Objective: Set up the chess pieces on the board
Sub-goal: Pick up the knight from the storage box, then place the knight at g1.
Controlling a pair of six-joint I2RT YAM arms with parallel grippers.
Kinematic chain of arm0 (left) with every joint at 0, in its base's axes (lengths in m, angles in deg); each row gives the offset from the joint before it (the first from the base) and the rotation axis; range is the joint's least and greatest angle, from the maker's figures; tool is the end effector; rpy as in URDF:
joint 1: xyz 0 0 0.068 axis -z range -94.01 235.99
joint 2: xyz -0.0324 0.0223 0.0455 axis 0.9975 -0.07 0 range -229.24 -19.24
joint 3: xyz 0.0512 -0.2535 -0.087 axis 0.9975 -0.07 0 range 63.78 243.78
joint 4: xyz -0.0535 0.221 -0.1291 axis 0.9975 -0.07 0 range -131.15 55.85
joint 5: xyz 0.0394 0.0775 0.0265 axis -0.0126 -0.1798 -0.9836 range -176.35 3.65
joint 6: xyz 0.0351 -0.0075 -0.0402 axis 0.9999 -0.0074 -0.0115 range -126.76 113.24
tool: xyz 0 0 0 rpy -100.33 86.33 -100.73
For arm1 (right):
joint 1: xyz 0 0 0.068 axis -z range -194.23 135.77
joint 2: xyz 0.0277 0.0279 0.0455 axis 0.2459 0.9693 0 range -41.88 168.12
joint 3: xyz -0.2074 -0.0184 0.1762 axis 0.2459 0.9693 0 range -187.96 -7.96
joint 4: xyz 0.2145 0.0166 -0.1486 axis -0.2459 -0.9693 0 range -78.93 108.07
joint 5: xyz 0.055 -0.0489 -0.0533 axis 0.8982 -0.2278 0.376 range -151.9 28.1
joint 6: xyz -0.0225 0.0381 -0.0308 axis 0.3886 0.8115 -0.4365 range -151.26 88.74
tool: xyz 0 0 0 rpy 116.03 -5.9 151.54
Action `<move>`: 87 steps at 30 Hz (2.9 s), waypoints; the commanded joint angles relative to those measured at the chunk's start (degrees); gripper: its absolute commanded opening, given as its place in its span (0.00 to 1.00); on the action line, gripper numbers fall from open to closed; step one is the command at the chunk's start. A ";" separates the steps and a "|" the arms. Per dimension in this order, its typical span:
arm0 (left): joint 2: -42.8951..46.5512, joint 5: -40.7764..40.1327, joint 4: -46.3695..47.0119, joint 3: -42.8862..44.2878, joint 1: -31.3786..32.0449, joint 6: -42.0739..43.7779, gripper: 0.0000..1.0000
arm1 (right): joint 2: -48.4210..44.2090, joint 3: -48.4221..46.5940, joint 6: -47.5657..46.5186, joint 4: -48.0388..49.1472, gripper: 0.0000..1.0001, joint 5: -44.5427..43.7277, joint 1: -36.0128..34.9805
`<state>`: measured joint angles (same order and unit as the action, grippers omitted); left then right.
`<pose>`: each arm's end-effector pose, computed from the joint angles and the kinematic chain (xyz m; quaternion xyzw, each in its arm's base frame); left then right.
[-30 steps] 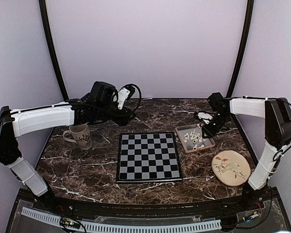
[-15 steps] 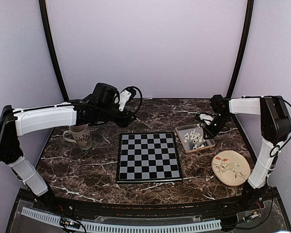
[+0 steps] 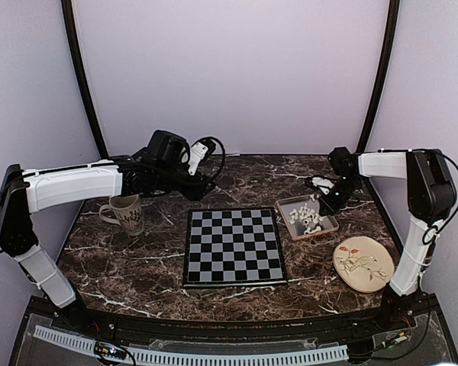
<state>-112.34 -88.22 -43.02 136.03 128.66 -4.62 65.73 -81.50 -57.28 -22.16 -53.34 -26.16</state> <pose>0.2800 -0.2565 0.2917 0.3220 0.8025 -0.1607 0.4759 0.3570 0.0807 0.1723 -0.3308 0.9309 0.0566 0.1442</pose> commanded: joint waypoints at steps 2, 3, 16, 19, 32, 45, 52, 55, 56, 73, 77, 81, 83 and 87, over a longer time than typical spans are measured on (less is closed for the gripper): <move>0.11 0.99 -0.95 1.76 0.47 -0.11 0.52 | -2.44 0.57 0.23 -2.17 0.00 -0.55 0.06; 0.11 1.06 -0.91 1.71 0.48 -0.11 0.52 | -3.17 0.62 0.42 -2.45 0.00 -0.56 0.06; -0.63 0.94 -1.14 1.93 0.61 -0.45 0.52 | -12.93 -0.53 0.77 -6.69 0.00 5.58 -1.70; -0.93 0.70 -1.43 2.08 0.57 -0.80 0.52 | -14.15 -0.04 0.55 -6.55 0.00 6.20 -5.37; -1.75 -3.76 -3.61 3.70 0.47 -2.25 0.52 | -10.82 -1.43 -4.56 -11.09 0.00 4.33 -28.78; -0.96 -6.35 -4.41 4.12 -0.44 -2.75 0.52 | -7.04 1.57 -5.66 -9.92 0.00 0.00 -44.73; -0.78 -6.45 -4.58 4.29 -0.46 -2.61 0.52 | -4.80 1.08 -5.30 -9.27 0.00 -1.36 -46.95; -0.78 -6.36 -4.73 4.38 -0.45 -2.57 0.52 | -4.23 0.58 -5.05 -9.12 0.00 -1.27 -47.35; -0.77 -6.38 -4.72 4.38 -0.47 -2.57 0.52 | -4.05 0.37 -5.05 -9.16 0.00 -1.26 -47.46; -0.85 -5.65 -5.01 4.56 -0.46 -2.57 0.52 | -2.13 -0.64 -3.62 -7.27 0.03 -4.57 -48.15; -1.05 -5.52 -5.13 4.60 -0.49 -2.57 0.52 | -2.14 -0.64 -3.28 -7.06 0.07 -4.63 -48.19; -1.12 -5.29 -5.21 4.74 -0.49 -2.44 0.52 | -2.09 -0.58 -3.15 -7.05 0.12 -4.39 -48.19; -1.12 -5.26 -5.22 4.72 -0.49 -2.46 0.52 | -2.21 -0.47 -3.08 -7.07 0.14 -4.13 -48.19; -1.23 -5.17 -5.34 4.79 -0.49 -2.48 0.52 | -2.40 -0.68 -2.93 -7.38 0.17 -3.50 -48.19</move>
<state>-114.22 -93.97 -47.63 138.85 128.36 -7.03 63.06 -81.48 -60.87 -29.83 -57.10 -73.78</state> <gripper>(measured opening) 0.517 0.161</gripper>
